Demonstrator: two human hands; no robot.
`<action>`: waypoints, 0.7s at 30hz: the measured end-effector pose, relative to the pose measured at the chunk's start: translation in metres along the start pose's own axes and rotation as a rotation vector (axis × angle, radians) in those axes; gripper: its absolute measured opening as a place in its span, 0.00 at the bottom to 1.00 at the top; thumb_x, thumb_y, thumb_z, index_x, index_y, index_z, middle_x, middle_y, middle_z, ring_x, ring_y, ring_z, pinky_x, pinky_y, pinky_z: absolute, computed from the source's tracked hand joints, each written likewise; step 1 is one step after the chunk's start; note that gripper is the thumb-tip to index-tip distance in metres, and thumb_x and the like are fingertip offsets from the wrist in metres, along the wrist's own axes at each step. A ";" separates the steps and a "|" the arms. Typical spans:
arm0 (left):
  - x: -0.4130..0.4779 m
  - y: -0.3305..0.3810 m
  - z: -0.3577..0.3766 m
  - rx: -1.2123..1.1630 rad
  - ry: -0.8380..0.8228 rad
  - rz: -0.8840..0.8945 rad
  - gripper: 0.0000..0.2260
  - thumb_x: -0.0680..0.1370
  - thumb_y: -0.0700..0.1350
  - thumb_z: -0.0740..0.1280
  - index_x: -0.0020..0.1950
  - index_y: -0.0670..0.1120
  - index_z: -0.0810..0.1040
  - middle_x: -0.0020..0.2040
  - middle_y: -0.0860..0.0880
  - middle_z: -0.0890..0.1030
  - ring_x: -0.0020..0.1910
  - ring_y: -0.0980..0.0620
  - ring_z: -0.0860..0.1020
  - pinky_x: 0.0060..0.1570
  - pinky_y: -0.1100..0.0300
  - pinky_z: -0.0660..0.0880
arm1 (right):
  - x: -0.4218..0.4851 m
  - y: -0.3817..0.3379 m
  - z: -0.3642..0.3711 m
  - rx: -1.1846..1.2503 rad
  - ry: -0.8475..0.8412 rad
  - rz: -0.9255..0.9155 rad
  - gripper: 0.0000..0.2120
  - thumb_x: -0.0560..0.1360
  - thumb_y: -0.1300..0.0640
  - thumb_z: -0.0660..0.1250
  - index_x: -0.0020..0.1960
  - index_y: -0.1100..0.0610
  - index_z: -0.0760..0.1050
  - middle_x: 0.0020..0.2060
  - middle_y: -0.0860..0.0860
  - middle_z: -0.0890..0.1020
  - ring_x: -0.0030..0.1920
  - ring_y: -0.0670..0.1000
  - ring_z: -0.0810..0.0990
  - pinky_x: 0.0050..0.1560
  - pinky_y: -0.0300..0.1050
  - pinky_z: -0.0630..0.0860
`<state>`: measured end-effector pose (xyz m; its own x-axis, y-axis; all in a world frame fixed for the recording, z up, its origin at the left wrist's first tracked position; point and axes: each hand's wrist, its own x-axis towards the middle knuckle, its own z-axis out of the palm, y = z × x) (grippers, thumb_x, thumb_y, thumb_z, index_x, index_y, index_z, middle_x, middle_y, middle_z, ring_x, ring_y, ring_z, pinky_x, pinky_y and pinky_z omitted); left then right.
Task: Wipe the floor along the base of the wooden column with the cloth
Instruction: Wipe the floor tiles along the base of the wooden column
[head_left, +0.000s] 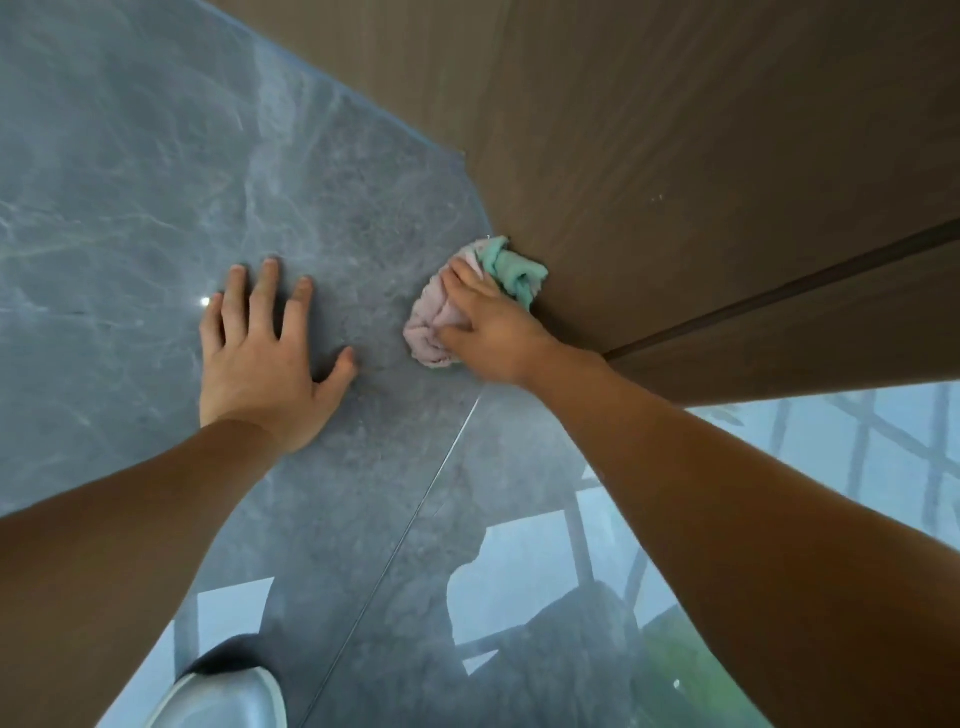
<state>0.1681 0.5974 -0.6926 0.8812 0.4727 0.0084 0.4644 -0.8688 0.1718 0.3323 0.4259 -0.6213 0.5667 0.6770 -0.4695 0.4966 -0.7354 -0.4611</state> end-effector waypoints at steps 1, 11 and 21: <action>0.000 0.000 -0.001 0.006 -0.009 -0.002 0.36 0.75 0.67 0.52 0.76 0.45 0.60 0.79 0.40 0.58 0.78 0.35 0.54 0.75 0.39 0.51 | 0.000 -0.002 -0.001 0.015 -0.003 0.005 0.34 0.77 0.53 0.65 0.76 0.63 0.53 0.79 0.56 0.52 0.78 0.56 0.49 0.75 0.43 0.45; -0.003 0.005 -0.004 -0.051 0.016 -0.004 0.34 0.75 0.62 0.56 0.76 0.44 0.62 0.78 0.36 0.61 0.76 0.32 0.56 0.74 0.38 0.52 | -0.149 0.020 0.094 0.114 0.260 0.063 0.34 0.77 0.45 0.60 0.78 0.51 0.51 0.79 0.45 0.49 0.78 0.45 0.45 0.77 0.40 0.50; -0.047 0.100 -0.011 -0.069 -0.230 0.003 0.34 0.75 0.54 0.62 0.75 0.35 0.60 0.77 0.30 0.57 0.75 0.24 0.52 0.71 0.27 0.47 | -0.200 0.177 0.021 0.237 0.463 1.082 0.29 0.80 0.51 0.57 0.74 0.68 0.56 0.75 0.66 0.59 0.76 0.62 0.53 0.76 0.54 0.51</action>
<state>0.1728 0.4897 -0.6651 0.8830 0.4173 -0.2147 0.4618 -0.8542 0.2391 0.2929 0.1611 -0.6250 0.8220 -0.3992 -0.4063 -0.4891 -0.8602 -0.1444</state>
